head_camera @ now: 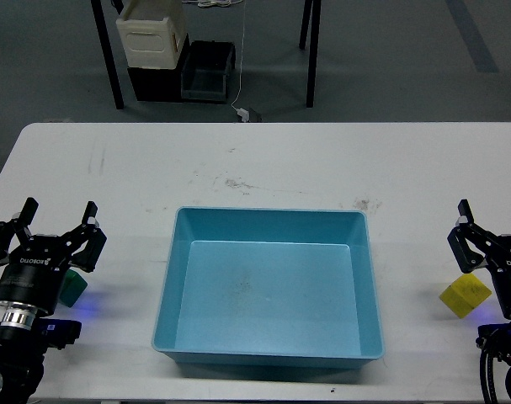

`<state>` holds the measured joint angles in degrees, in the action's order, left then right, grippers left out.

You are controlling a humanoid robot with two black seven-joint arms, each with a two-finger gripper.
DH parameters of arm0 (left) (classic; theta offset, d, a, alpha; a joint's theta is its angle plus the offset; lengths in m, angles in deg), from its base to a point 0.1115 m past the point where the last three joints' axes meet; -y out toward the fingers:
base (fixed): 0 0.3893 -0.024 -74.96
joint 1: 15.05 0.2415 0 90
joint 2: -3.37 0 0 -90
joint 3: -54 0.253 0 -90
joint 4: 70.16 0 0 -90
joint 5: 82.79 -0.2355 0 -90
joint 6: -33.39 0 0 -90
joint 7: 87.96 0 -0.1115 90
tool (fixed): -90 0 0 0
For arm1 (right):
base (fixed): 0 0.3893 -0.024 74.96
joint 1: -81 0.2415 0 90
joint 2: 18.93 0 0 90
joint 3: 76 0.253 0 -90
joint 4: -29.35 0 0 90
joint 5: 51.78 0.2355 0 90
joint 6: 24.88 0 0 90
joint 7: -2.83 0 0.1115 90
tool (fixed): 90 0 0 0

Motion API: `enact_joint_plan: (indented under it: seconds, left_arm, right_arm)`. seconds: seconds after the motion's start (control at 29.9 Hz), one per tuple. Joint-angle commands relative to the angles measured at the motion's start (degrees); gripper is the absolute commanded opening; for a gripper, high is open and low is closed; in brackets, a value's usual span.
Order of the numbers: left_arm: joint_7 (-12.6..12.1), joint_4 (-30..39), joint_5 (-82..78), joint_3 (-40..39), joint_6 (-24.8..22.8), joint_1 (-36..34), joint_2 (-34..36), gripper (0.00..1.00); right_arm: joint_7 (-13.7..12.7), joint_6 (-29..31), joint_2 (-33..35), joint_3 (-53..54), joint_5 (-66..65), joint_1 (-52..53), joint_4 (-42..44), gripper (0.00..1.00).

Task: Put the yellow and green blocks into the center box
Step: 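Raise the right gripper away from the yellow cube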

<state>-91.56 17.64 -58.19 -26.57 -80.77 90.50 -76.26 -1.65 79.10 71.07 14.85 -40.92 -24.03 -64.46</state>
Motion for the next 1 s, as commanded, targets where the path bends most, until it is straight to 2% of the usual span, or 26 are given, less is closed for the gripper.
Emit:
enact_joint_plan:
  seconds: [0.0, 0.13, 0.37, 0.67, 0.87, 0.97]
  left_arm:
    - [0.1, 0.1, 0.0, 0.0, -0.1, 0.0, -0.4, 1.00]
    - [1.1, 0.1, 0.0, 0.1, -0.1, 0.0, -0.4, 1.00]
    - [1.2, 0.1, 0.0, -0.4, -0.1, 0.0, -0.4, 1.00]
    - [2.0, 0.1, 0.0, -0.5, -0.2, 0.0, -0.5, 1.00]
    - [2.9, 0.1, 0.1, -0.6, -0.2, -0.1, -1.0, 1.00]
    - [3.5, 0.0, 0.1, -0.6, -0.2, -0.1, -1.2, 1.00]
  right_arm:
    - [0.0, 0.0, 0.0, -0.1, 0.0, 0.0, 0.0, 1.00]
    - [0.0, 0.1, 0.0, 0.1, 0.0, 0.0, 0.0, 1.00]
    - [0.1, 1.0, 0.0, 0.6, -3.5, 1.6, 2.4, 1.00]
    - [0.2, 0.4, 0.1, 5.4, -36.1, 13.1, 4.4, 1.00]
    - [0.3, -6.8, 8.0, 2.7, -54.0, 26.2, 6.3, 1.00]
    - [2.5, -6.0, 15.4, -2.5, -61.8, 32.0, 9.8, 1.00]
